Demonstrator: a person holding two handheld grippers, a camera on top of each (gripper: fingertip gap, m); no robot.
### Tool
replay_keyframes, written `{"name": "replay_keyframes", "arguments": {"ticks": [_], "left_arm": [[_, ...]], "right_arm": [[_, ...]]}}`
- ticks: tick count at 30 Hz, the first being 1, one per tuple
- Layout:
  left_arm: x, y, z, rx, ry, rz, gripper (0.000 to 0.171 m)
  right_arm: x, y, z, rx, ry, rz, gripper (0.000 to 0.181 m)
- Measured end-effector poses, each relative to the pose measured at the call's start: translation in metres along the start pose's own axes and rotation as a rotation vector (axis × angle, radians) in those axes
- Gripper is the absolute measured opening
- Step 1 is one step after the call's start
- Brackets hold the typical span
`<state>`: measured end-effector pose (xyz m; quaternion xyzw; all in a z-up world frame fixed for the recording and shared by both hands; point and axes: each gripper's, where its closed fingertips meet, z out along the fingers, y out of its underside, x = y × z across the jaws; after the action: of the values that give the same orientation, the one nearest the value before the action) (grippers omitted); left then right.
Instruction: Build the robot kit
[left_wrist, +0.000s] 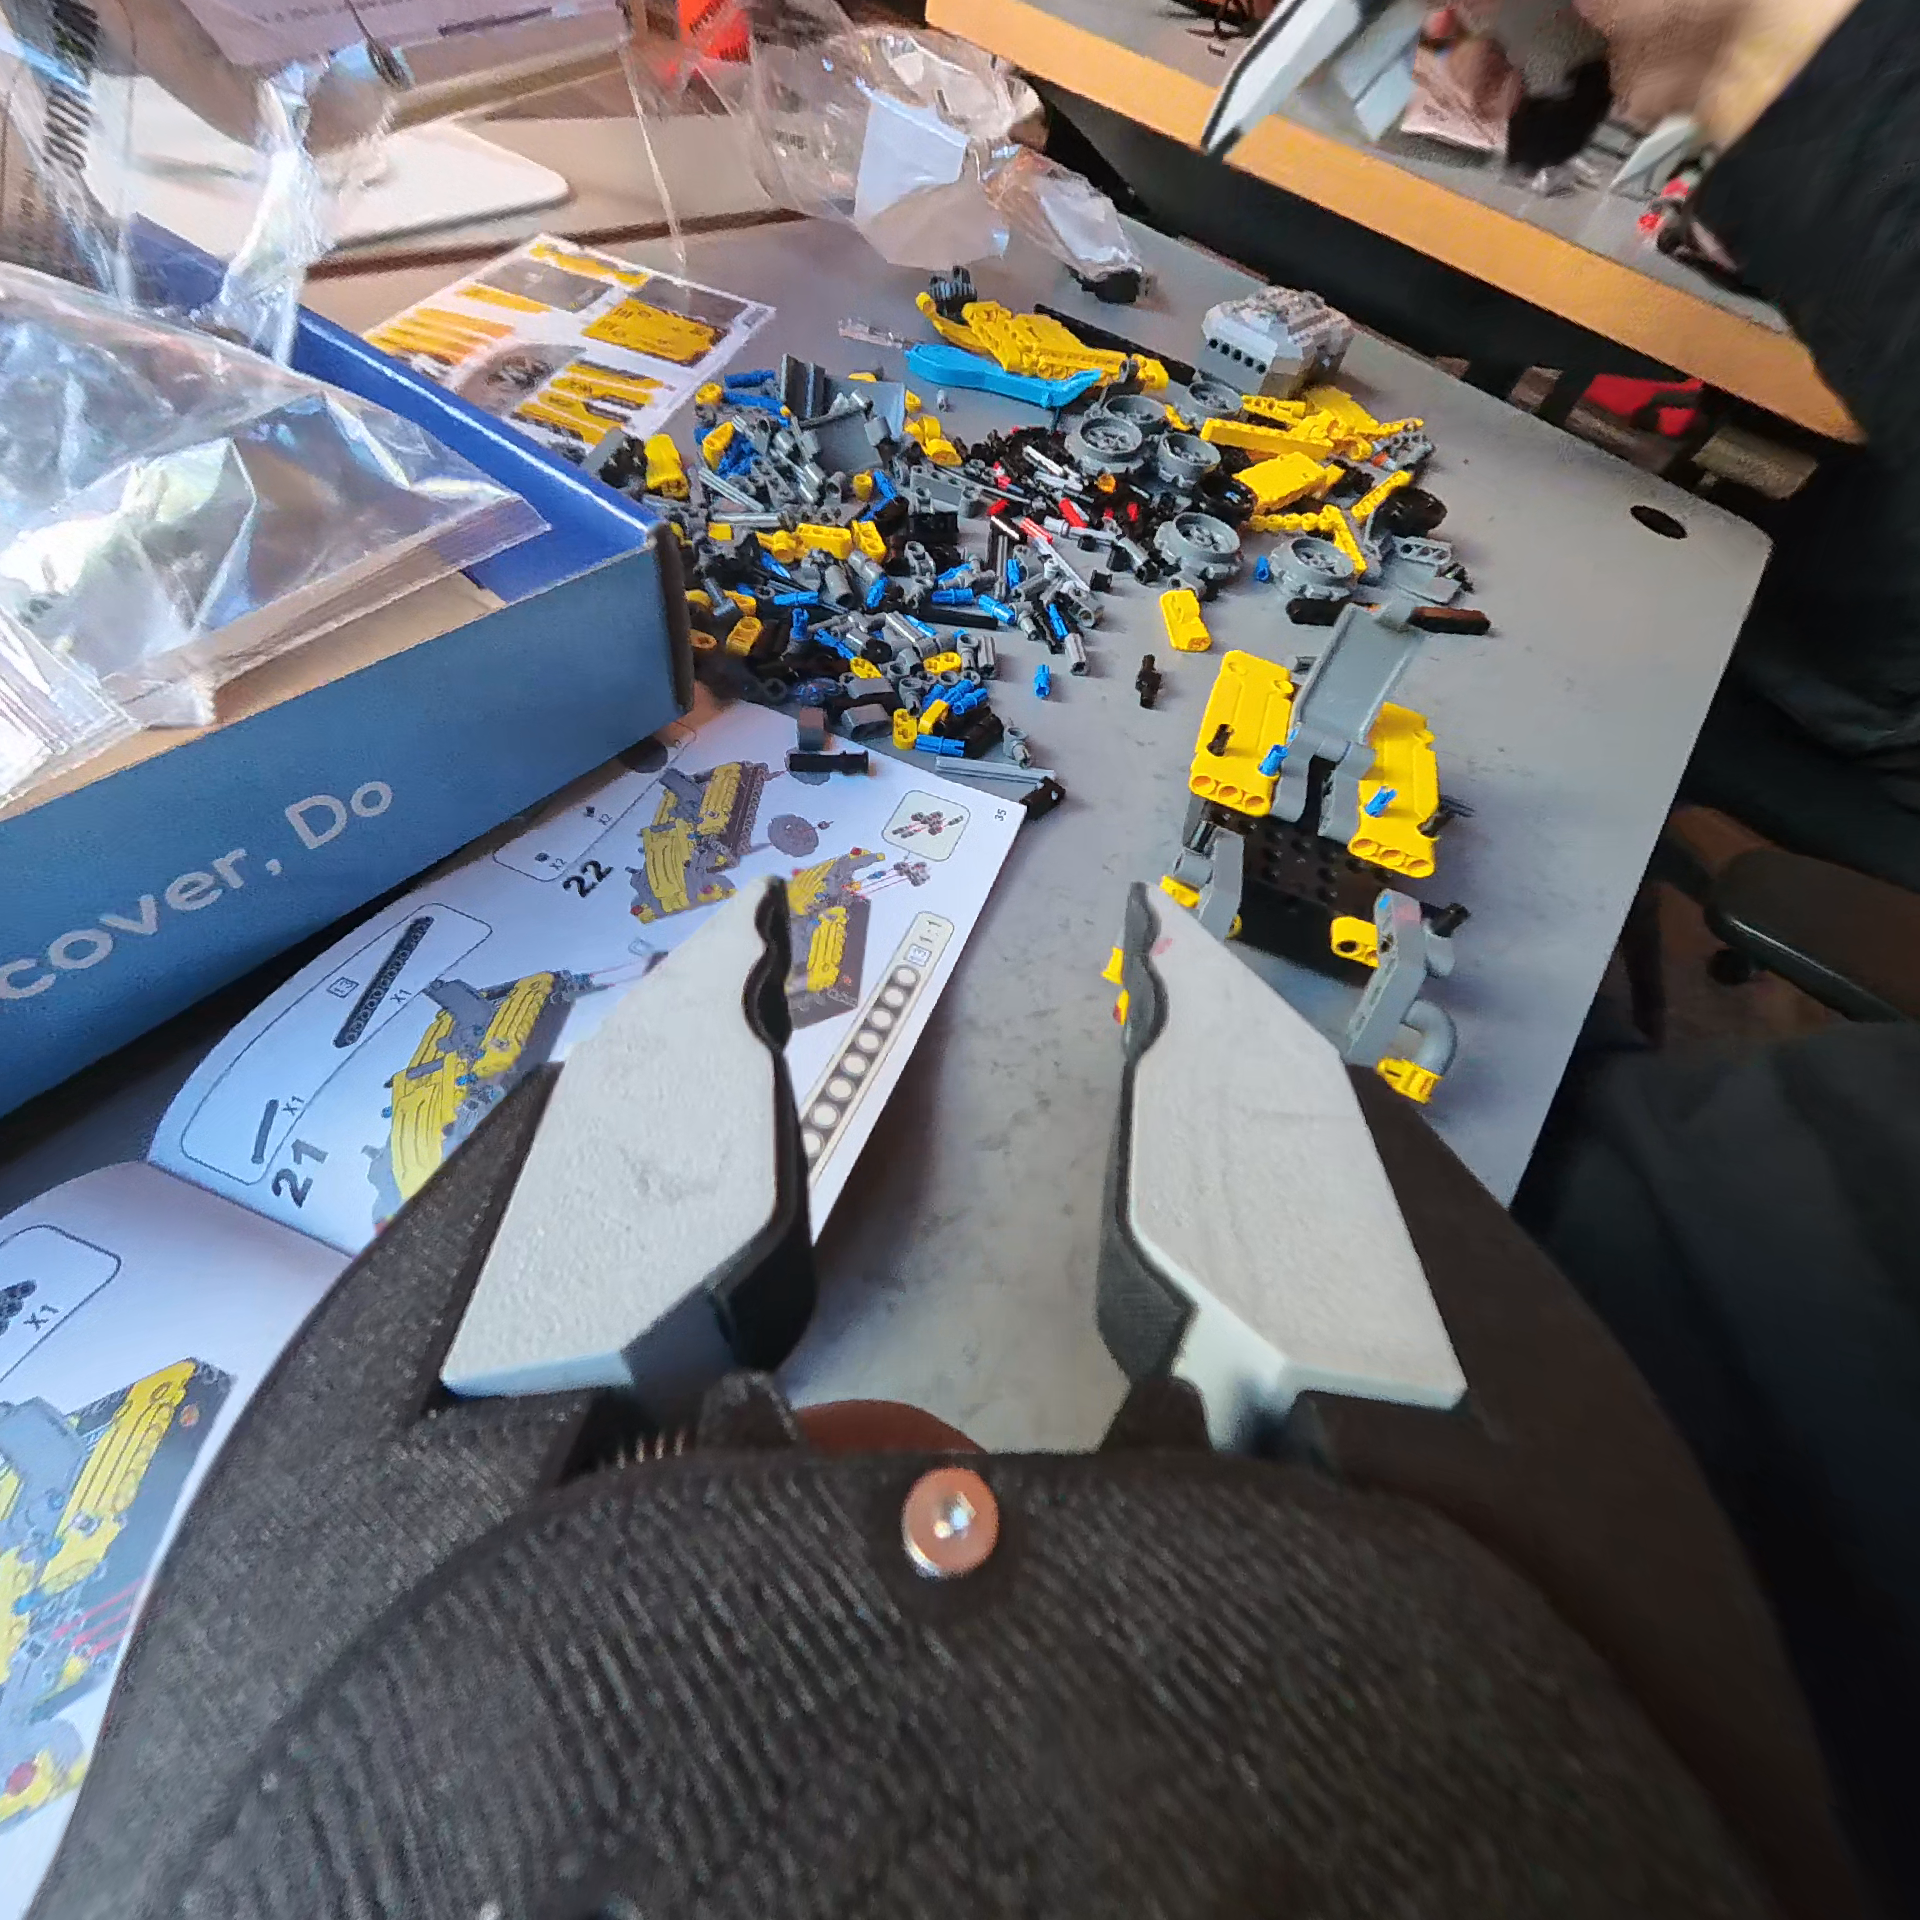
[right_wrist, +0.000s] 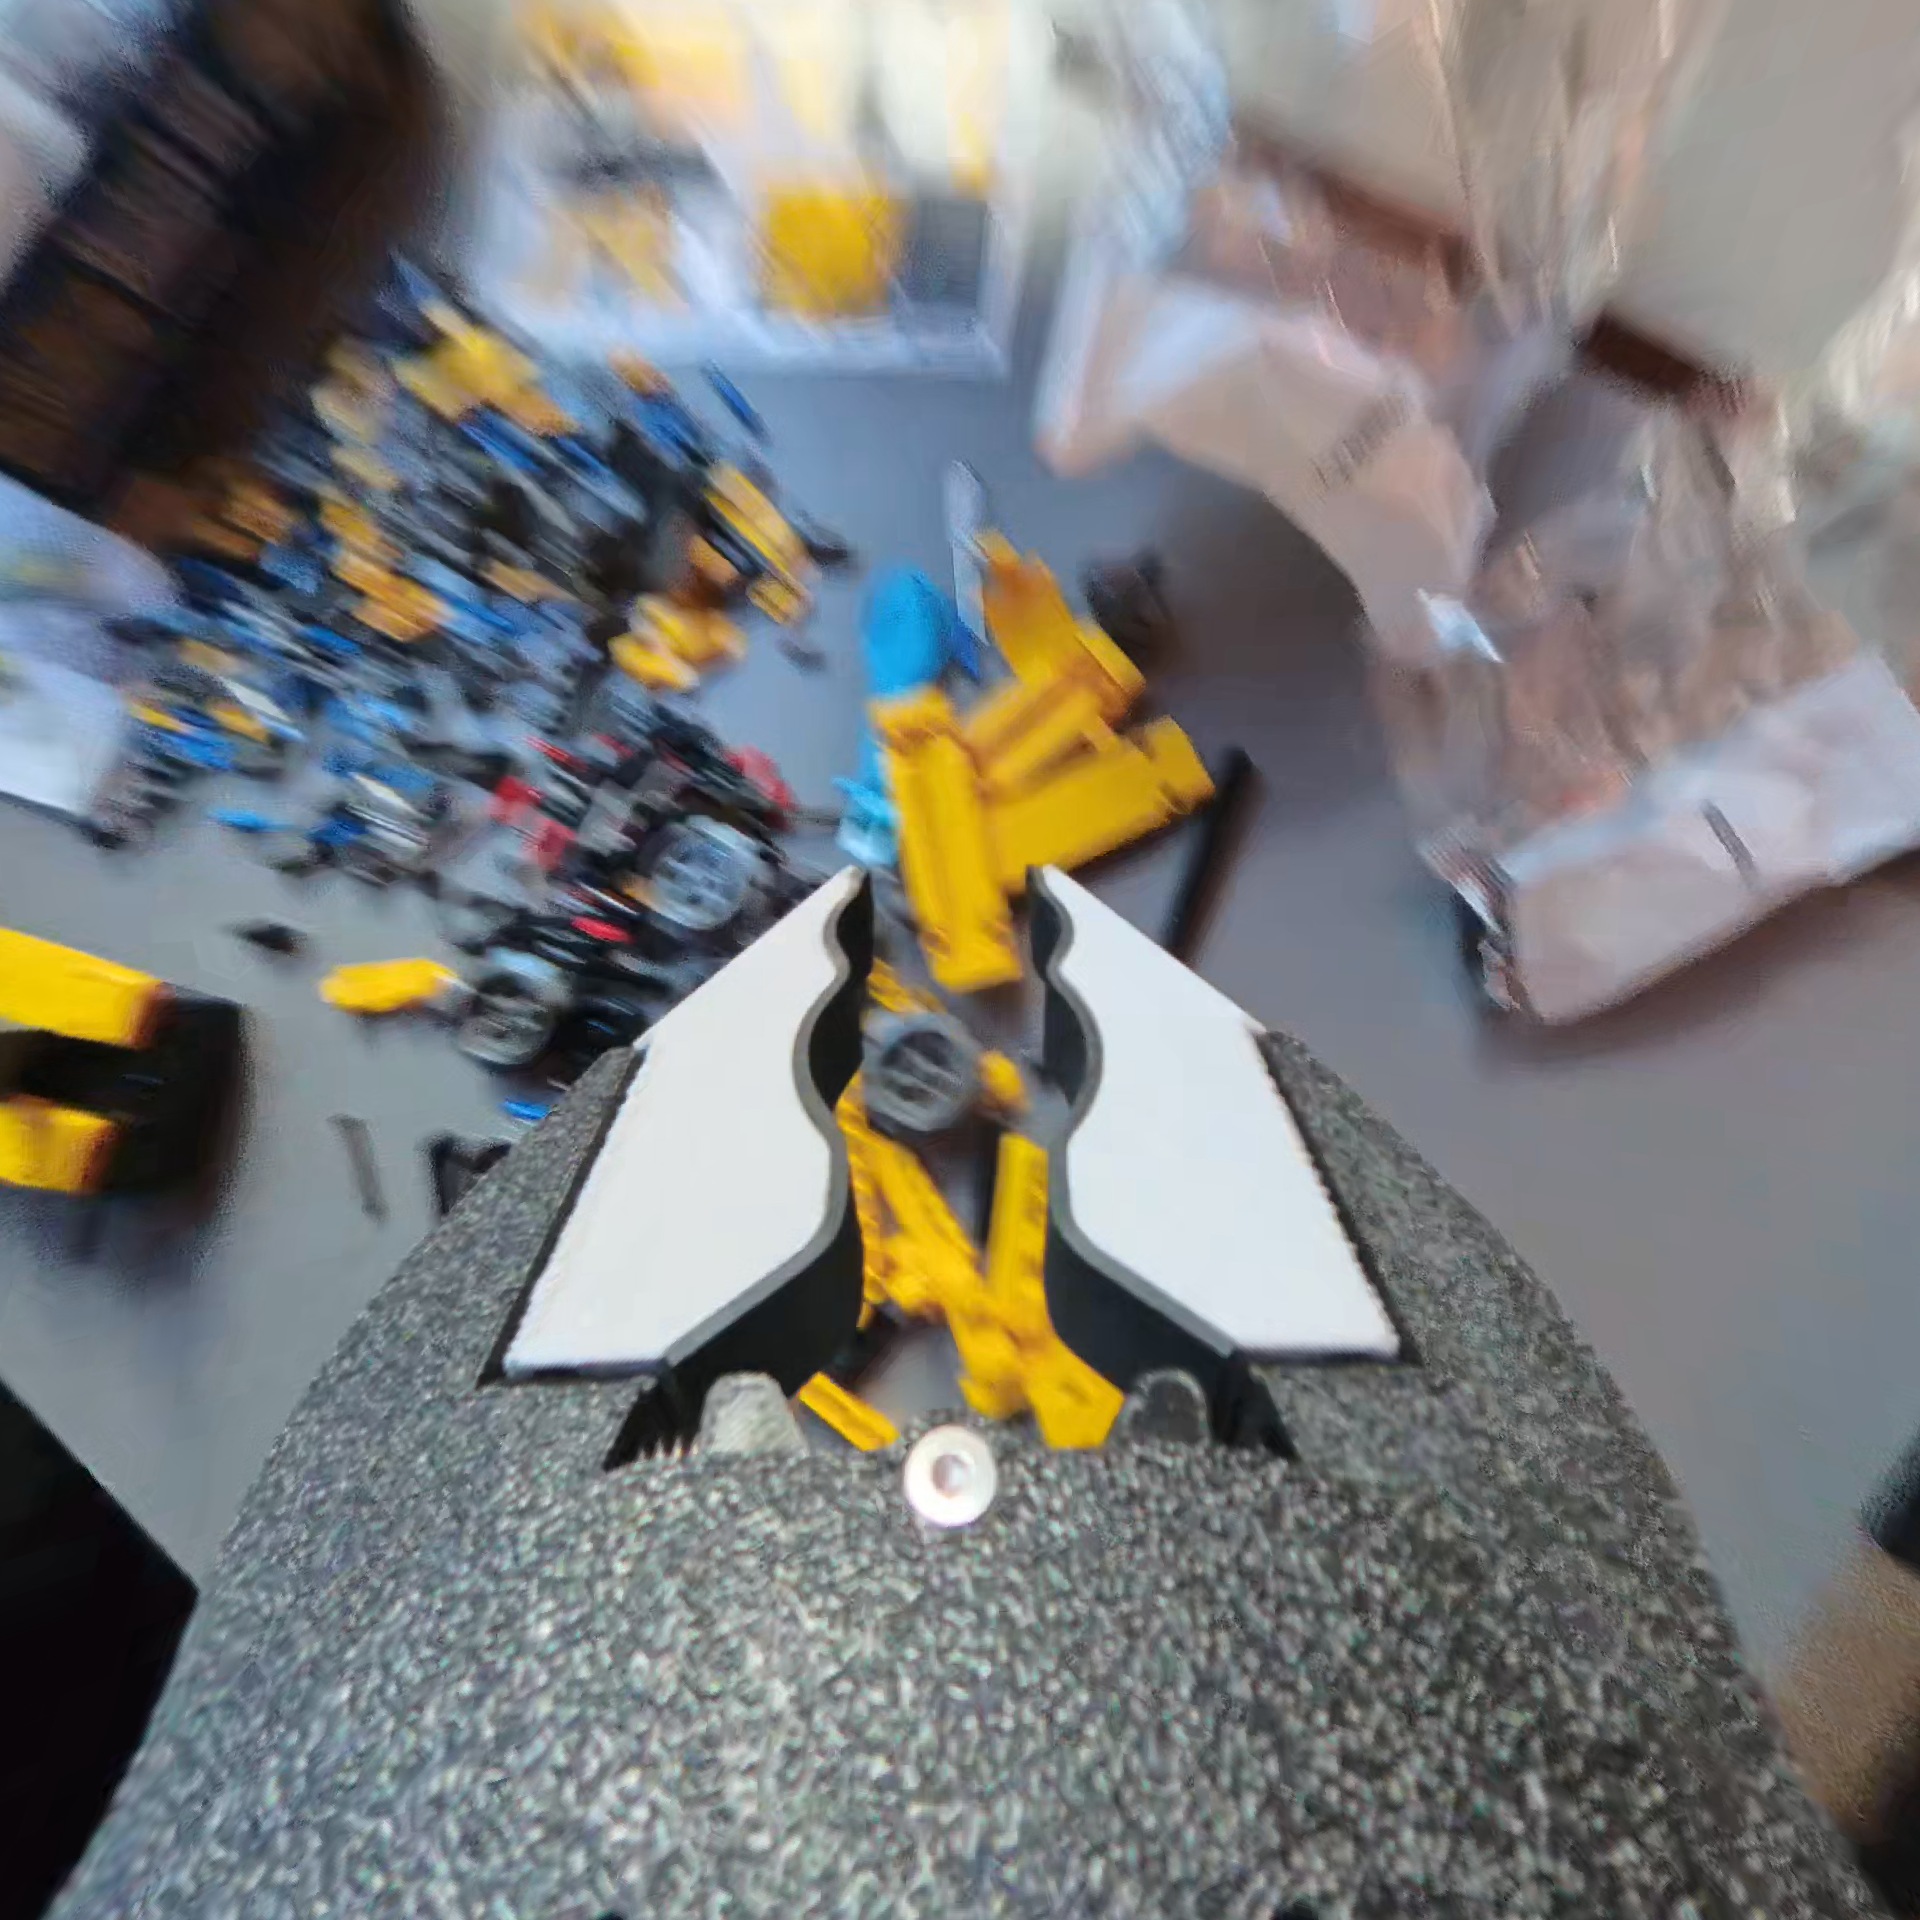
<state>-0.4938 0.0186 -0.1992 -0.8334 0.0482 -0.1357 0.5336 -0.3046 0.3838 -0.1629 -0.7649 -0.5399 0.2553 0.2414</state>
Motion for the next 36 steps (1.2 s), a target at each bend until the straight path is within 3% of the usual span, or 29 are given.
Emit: {"name": "replay_keyframes", "arguments": {"ticks": [3,5,10,13,19,23,29,36], "left_arm": [[-0.004,-0.010,0.000,0.091,-0.073,0.073,0.067],[-0.004,-0.018,-0.001,0.165,-0.117,0.133,0.069],[0.001,-0.026,-0.004,0.246,-0.137,0.183,0.068],[-0.001,-0.026,-0.004,0.248,-0.143,0.166,0.063],[-0.013,-0.031,-0.010,0.294,-0.184,0.115,0.056],[-0.025,-0.036,-0.014,0.327,-0.233,0.084,0.056],[-0.023,-0.035,-0.014,0.325,-0.224,0.090,0.055],[-0.021,-0.036,-0.014,0.334,-0.172,0.068,0.054]], "right_arm": [[-0.074,-0.028,-0.029,0.437,-0.181,-0.067,0.035],[-0.102,-0.028,-0.041,0.626,-0.211,-0.124,0.041],[-0.113,-0.014,-0.045,0.828,-0.062,-0.315,0.048],[-0.109,-0.007,-0.051,0.939,-0.036,-0.336,0.047],[-0.092,0.001,-0.066,0.975,-0.116,-0.276,0.048],[-0.099,0.000,-0.073,1.003,-0.069,-0.322,0.051],[-0.123,0.003,-0.062,0.950,-0.087,-0.419,0.033],[-0.113,0.003,-0.065,0.961,-0.068,-0.389,0.033]]}}
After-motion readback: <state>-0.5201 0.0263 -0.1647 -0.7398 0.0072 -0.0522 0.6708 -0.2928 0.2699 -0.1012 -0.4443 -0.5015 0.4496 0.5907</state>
